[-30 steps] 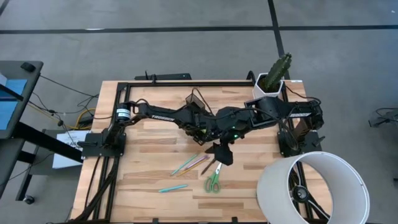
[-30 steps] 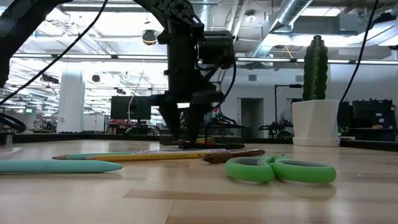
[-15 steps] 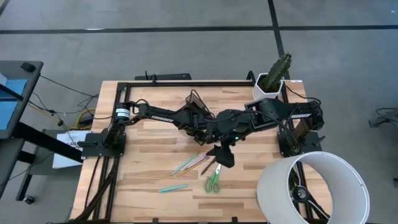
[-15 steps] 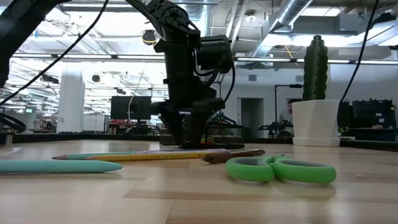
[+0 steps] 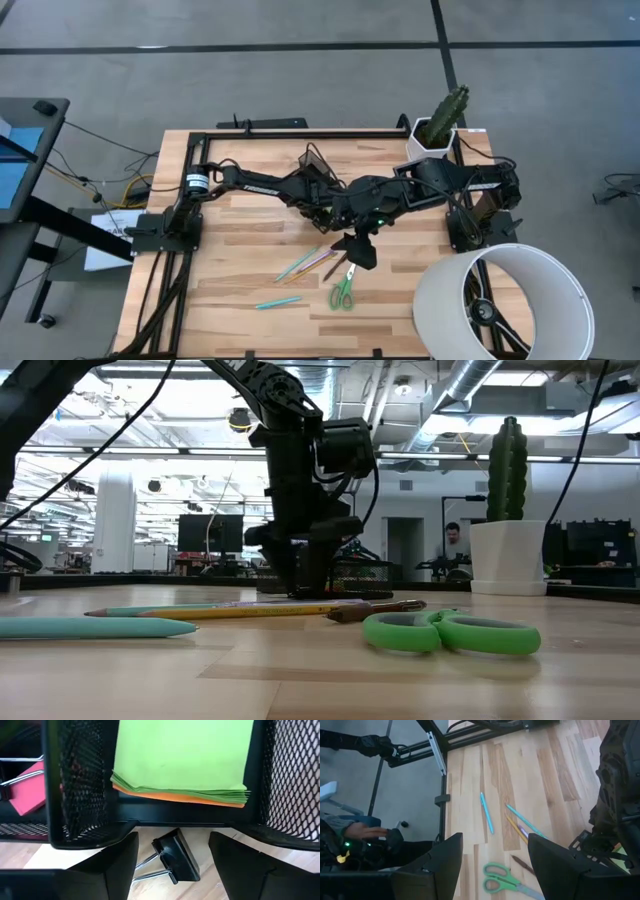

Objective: Pick and place office supplies into organizer
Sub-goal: Put the black binder clip into the black desk organizer

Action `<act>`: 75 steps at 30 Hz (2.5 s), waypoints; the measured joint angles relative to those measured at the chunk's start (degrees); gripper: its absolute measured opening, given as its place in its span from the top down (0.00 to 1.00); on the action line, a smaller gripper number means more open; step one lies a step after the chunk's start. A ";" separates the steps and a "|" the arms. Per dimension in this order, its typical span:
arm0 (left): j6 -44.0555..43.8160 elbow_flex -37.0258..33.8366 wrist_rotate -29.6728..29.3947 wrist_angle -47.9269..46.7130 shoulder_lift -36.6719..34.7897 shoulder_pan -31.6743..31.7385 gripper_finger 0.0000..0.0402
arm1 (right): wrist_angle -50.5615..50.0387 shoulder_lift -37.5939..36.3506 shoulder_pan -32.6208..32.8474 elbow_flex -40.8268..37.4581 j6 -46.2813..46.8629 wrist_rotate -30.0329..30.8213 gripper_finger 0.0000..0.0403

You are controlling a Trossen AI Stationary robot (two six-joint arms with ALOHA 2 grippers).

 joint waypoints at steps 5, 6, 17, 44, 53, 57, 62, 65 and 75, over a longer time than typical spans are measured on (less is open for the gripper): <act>1.09 0.14 2.22 0.39 0.79 0.02 0.55 | 0.12 0.00 0.00 0.00 0.02 0.00 0.46; 1.07 0.09 2.66 0.40 1.10 0.02 0.58 | 0.20 0.02 0.00 0.00 0.02 0.00 0.46; 1.17 1.97 3.15 -3.33 0.90 -0.28 0.85 | 0.38 0.03 0.00 0.00 0.00 0.00 0.46; 18.25 9.03 -6.62 -14.18 -7.22 10.63 1.00 | 0.44 0.04 0.39 0.00 0.92 0.24 0.46; 20.86 9.03 -5.44 -11.37 -7.29 10.42 0.97 | 0.96 0.04 0.33 0.00 0.96 0.26 0.46; 22.72 9.03 -4.19 -11.31 -7.29 10.63 0.90 | 1.01 0.04 0.37 0.00 1.12 0.26 0.46; 22.29 9.03 -4.23 -11.50 -7.29 10.84 0.77 | 1.73 0.04 0.76 0.00 1.57 0.35 0.46; 20.92 9.03 -3.61 -11.58 -7.29 10.84 0.70 | 2.08 0.04 1.23 0.00 1.59 1.55 0.46; 22.47 17.92 12.90 -24.11 -7.40 10.82 0.66 | 0.48 -3.65 2.69 0.00 4.09 5.36 0.46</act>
